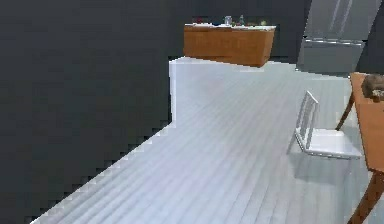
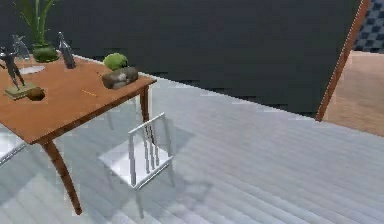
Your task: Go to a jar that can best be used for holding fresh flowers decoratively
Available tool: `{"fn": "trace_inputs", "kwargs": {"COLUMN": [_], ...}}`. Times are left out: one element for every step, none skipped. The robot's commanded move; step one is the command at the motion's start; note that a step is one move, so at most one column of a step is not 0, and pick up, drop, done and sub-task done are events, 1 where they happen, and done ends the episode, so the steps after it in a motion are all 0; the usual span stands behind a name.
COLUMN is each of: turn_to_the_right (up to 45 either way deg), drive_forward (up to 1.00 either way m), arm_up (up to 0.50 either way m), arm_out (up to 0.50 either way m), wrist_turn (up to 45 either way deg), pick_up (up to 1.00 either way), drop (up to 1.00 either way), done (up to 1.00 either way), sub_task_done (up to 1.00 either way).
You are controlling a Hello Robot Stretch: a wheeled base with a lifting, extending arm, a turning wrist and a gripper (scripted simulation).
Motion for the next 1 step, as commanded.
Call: {"fn": "trace_inputs", "kwargs": {"turn_to_the_right": [9.0], "drive_forward": [0.00], "arm_up": [0.00], "arm_out": [0.00], "wrist_turn": [0.0], "pick_up": [0.00], "drop": [0.00], "done": [0.00], "sub_task_done": [0.00]}}
